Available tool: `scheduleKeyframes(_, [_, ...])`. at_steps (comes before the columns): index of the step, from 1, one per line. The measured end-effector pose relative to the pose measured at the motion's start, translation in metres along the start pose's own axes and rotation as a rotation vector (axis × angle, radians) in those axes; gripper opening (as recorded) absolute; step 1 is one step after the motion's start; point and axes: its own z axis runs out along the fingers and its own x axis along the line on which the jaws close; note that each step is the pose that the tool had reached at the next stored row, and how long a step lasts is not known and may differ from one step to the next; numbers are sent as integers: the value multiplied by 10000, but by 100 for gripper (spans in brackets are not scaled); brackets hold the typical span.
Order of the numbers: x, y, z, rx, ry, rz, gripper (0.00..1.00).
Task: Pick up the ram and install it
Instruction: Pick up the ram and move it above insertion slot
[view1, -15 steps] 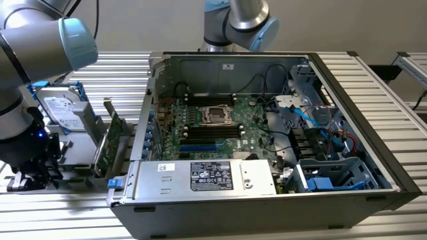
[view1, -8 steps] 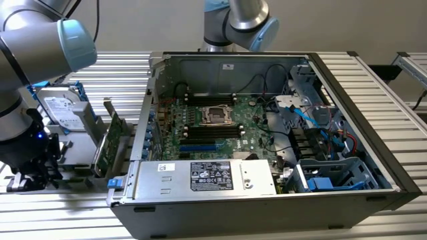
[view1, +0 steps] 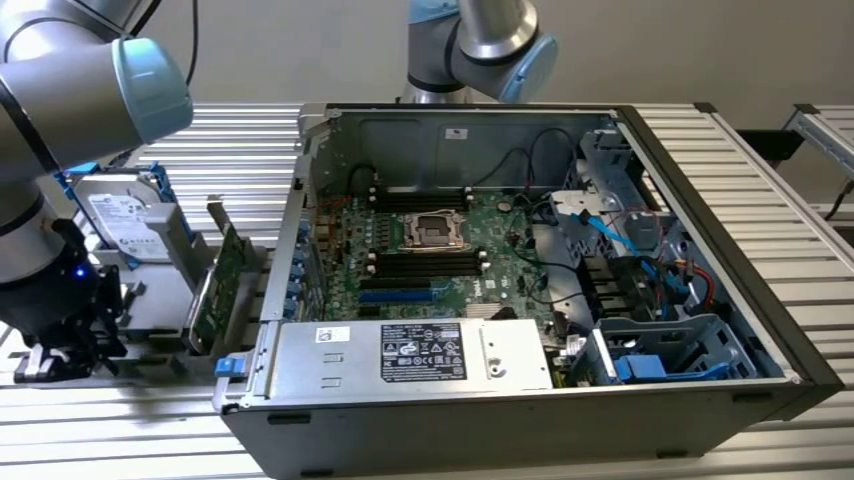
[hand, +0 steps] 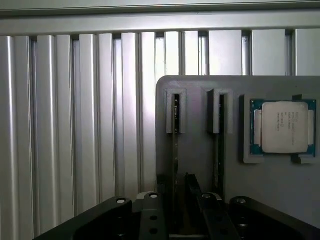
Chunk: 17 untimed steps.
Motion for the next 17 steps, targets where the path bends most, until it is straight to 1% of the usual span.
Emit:
scheduleKeyframes(12, [2,-15,14,-4,-7,70,30])
scheduleKeyframes(14, [2,-15,14,-3,-7,71,28])
scheduleKeyframes(15, [2,-15,14,-3,-7,72,22])
scheduleKeyframes(16, [2,-15,14,-4,-8,73,22])
scheduleKeyframes(17, [2,-15,14,-4,-7,76,15])
